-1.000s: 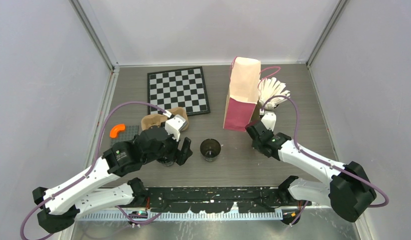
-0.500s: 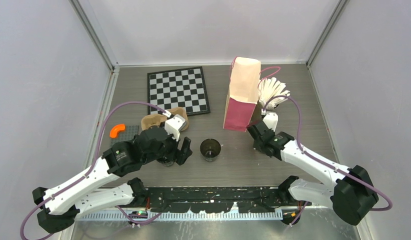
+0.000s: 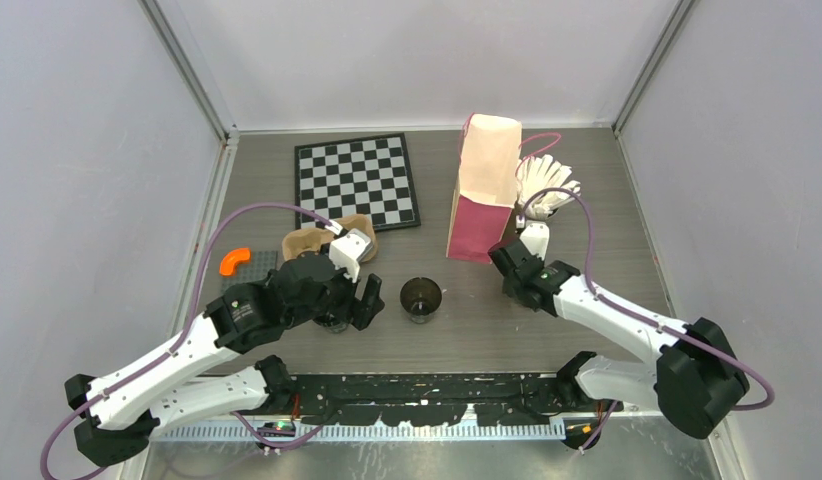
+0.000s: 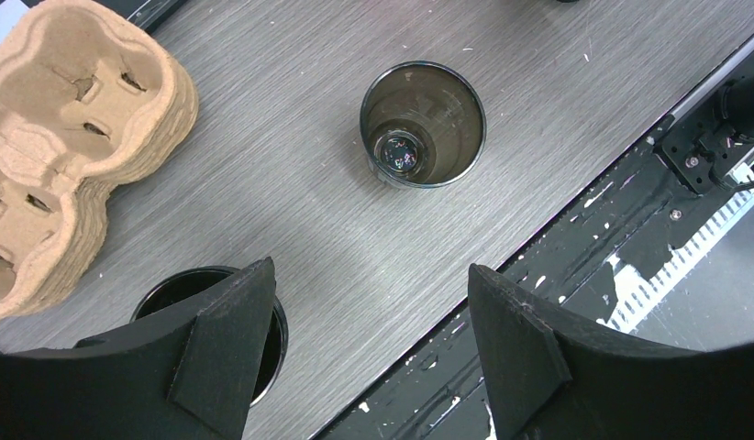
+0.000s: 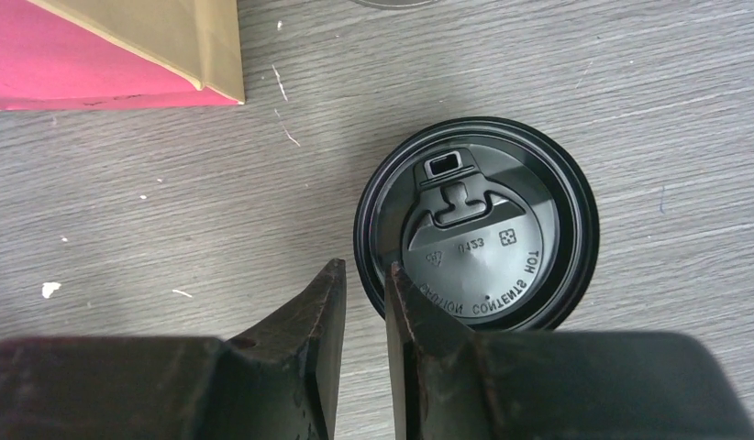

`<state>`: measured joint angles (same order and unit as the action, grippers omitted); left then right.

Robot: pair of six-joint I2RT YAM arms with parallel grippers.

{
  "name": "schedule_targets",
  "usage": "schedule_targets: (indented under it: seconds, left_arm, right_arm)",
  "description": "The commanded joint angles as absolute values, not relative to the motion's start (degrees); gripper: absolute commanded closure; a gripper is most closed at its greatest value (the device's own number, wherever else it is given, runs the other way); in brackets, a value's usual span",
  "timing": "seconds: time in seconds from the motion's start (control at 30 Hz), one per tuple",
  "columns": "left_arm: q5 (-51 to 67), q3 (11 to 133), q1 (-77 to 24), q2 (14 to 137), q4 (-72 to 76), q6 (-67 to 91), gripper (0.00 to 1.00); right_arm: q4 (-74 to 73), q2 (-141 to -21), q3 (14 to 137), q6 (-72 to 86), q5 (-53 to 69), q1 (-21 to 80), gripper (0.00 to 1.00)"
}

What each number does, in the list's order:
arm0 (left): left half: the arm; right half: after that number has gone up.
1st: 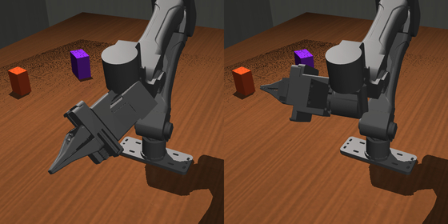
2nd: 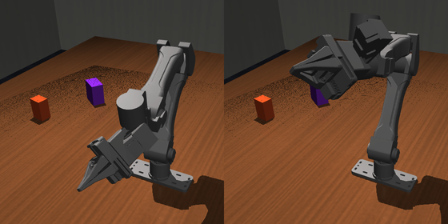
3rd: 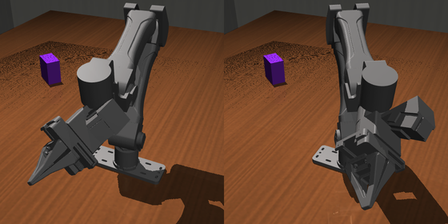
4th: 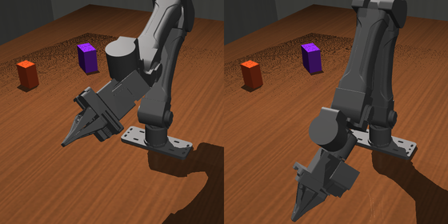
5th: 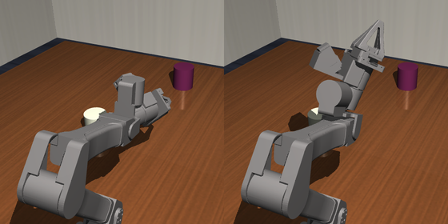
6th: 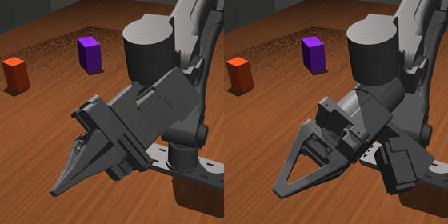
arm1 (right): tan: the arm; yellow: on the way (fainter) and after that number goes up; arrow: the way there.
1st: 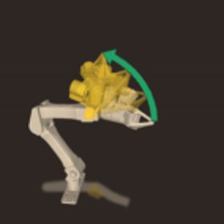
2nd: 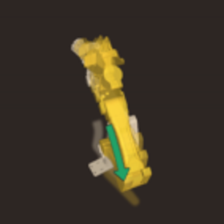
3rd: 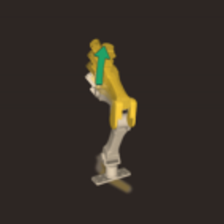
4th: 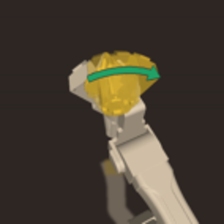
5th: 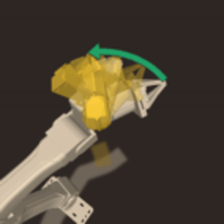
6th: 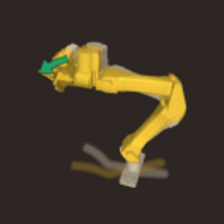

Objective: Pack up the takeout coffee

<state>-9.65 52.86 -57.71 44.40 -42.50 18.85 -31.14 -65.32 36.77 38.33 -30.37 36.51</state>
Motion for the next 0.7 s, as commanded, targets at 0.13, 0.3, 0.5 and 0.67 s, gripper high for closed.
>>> schedule_targets:
  seconds: [0.13,0.3,0.5,0.67]
  left_arm:
    - [-10.81,53.51,-57.53,44.37,-41.23,17.67,0.22]
    - [-10.9,53.5,-57.54,44.39,-41.23,17.67,0.22]
    - [-10.99,53.61,-57.63,44.77,-41.38,17.62,0.22]
    - [-10.9,53.58,-57.62,44.76,-41.57,17.64,0.22]
  right_arm:
    - [-26.86,-69.45,39.21,37.48,-32.56,36.05,0.75]
    - [-27.81,-69.14,39.09,38.15,-33.0,35.96,0.84]
    - [-30.42,-67.27,40.0,38.76,-32.44,36.13,0.88]
    - [-32.07,-66.66,40.32,39.66,-30.03,35.98,0.96]
